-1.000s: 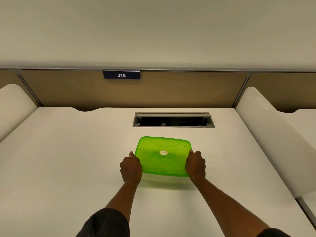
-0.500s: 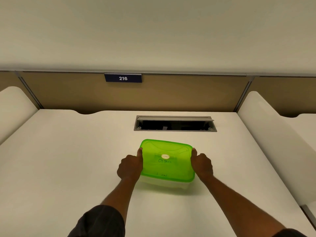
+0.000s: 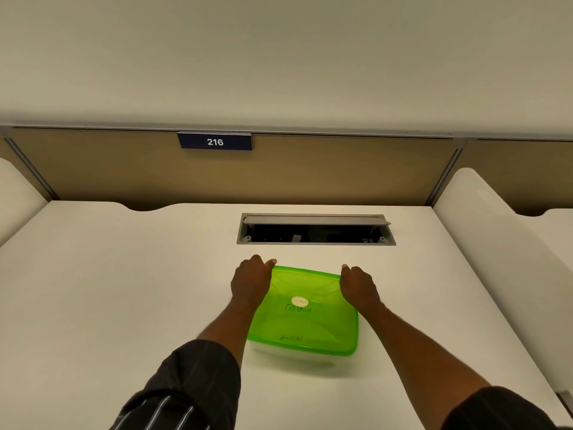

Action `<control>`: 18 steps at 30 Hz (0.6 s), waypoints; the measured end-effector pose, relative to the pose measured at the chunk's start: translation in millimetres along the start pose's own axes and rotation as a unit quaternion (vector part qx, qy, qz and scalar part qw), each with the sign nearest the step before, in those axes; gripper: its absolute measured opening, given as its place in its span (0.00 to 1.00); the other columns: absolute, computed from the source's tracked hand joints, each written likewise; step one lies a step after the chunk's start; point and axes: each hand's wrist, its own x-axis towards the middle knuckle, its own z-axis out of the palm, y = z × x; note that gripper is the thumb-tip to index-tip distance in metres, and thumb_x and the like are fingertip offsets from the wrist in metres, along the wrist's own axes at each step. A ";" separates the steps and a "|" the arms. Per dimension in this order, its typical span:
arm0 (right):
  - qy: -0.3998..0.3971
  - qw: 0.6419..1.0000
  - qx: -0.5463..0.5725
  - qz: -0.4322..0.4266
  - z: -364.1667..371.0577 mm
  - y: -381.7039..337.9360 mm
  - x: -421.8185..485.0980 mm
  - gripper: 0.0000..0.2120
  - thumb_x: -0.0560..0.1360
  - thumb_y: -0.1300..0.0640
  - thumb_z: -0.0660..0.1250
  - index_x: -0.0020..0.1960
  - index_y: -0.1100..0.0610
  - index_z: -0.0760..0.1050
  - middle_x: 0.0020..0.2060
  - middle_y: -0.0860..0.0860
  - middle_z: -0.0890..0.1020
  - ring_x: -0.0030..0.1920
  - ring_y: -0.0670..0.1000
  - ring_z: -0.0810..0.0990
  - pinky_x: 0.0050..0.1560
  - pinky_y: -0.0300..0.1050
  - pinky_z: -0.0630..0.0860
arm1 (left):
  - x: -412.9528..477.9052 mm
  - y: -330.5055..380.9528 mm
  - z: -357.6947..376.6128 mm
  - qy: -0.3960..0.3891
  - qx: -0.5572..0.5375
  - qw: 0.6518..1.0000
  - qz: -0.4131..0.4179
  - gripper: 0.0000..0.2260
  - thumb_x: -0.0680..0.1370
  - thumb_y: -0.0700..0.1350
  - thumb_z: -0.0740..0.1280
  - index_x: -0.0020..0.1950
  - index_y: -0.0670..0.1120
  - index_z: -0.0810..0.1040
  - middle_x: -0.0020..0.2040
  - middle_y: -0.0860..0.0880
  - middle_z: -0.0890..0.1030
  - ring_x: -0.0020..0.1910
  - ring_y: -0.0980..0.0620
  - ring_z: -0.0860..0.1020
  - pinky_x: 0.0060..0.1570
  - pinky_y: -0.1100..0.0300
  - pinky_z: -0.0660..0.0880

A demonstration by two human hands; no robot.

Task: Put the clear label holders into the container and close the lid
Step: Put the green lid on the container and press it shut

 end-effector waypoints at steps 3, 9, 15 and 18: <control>-0.011 0.999 -0.030 -0.023 1.4 4.0 5.1 0.16 0.81 0.59 0.51 0.52 0.68 0.74 0.51 0.65 0.78 0.55 0.65 0.77 0.54 0.54 0.74 | 9.6 -5.0 3.4 -0.009 -0.003 1.000 0.019 0.25 0.80 0.59 0.57 0.46 0.36 0.76 0.48 0.36 0.80 0.51 0.36 0.77 0.48 0.51 0.71; -0.017 0.994 -0.088 -0.060 -1.8 1.2 7.5 0.09 0.80 0.60 0.51 0.46 0.56 0.69 0.51 0.60 0.79 0.52 0.61 0.79 0.49 0.49 0.74 | 14.7 -8.0 8.8 -0.031 -0.044 0.999 0.002 0.25 0.80 0.56 0.59 0.47 0.33 0.76 0.48 0.34 0.79 0.51 0.36 0.76 0.46 0.51 0.69; -0.016 0.996 -0.078 -0.029 -1.3 -1.3 10.6 0.12 0.77 0.64 0.53 0.54 0.63 0.73 0.51 0.59 0.80 0.52 0.60 0.80 0.48 0.48 0.75 | 13.1 -7.6 7.0 -0.029 -0.075 0.996 -0.025 0.26 0.79 0.58 0.61 0.45 0.32 0.76 0.46 0.33 0.79 0.47 0.35 0.76 0.41 0.55 0.65; 0.000 1.000 -0.018 -0.003 0.7 -1.8 8.9 0.12 0.78 0.63 0.53 0.53 0.64 0.74 0.51 0.60 0.80 0.51 0.60 0.80 0.48 0.48 0.75 | 8.7 -5.1 3.2 -0.009 -0.081 0.996 -0.023 0.27 0.78 0.59 0.62 0.43 0.33 0.75 0.44 0.34 0.79 0.46 0.36 0.77 0.41 0.53 0.67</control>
